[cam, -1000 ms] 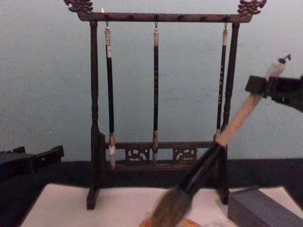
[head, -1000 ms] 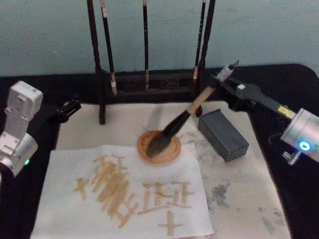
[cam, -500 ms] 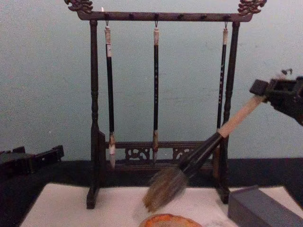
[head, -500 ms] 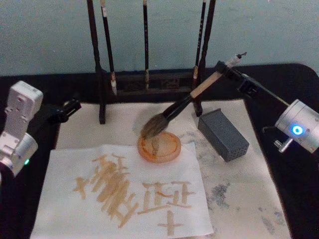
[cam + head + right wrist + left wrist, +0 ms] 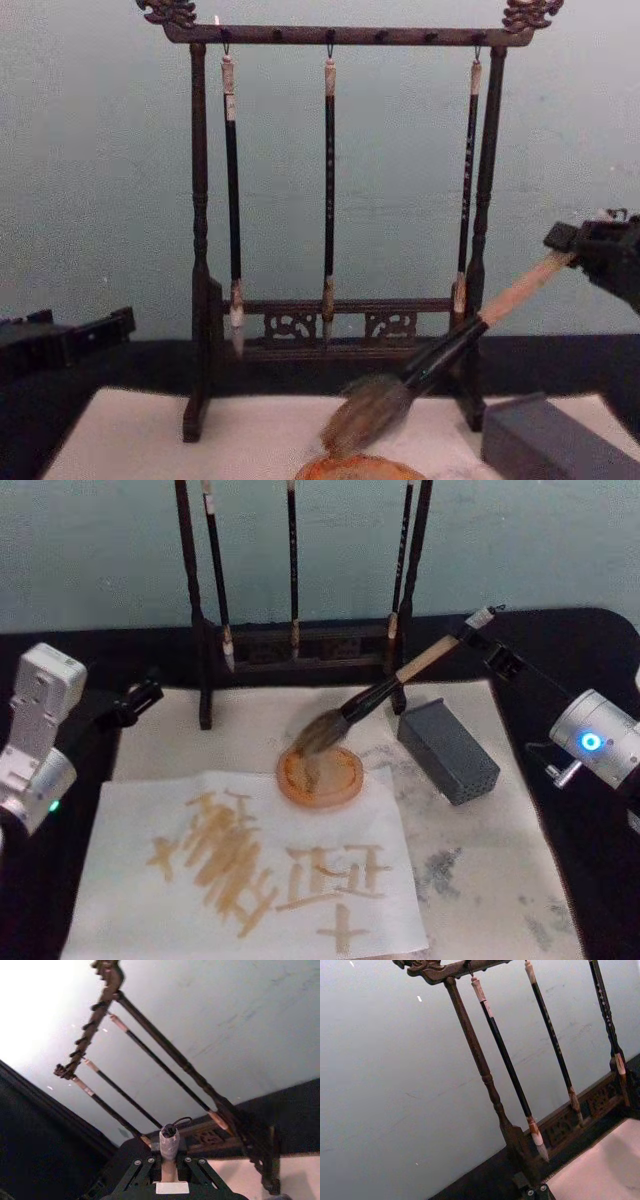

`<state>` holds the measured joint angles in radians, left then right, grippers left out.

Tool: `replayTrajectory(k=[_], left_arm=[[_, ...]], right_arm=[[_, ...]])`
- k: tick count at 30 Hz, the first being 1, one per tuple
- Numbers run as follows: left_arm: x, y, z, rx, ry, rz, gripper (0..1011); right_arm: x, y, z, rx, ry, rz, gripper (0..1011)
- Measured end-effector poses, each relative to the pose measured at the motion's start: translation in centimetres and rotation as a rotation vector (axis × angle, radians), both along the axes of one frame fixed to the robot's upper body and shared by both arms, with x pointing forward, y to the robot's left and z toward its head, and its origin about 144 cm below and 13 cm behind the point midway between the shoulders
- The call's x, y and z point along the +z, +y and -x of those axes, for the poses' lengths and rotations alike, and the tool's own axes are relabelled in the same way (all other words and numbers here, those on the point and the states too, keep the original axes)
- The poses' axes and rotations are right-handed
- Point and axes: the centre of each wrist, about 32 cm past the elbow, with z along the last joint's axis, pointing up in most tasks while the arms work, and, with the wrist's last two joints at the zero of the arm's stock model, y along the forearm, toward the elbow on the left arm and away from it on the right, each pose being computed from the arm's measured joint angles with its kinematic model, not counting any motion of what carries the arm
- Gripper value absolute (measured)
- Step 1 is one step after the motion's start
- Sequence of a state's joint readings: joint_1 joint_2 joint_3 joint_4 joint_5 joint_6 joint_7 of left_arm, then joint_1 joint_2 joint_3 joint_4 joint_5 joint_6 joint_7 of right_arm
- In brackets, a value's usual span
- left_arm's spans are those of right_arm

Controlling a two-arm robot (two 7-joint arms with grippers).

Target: Pick up the brush from the inkstone, write on the paper, then place the brush back to its original position.

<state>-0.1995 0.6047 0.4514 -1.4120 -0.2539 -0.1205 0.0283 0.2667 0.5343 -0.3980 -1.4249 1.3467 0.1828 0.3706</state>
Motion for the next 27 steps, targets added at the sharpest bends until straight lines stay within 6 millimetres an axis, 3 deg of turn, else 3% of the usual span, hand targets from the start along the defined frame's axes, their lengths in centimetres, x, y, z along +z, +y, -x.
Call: replayTrajectory(k=[27], left_arm=[[0.0,0.0,0.0,0.000,0.000,0.000,1000]], right_arm=[[-2.7,-1.3,-0.5,-0.049,0.103,-0.016,164]])
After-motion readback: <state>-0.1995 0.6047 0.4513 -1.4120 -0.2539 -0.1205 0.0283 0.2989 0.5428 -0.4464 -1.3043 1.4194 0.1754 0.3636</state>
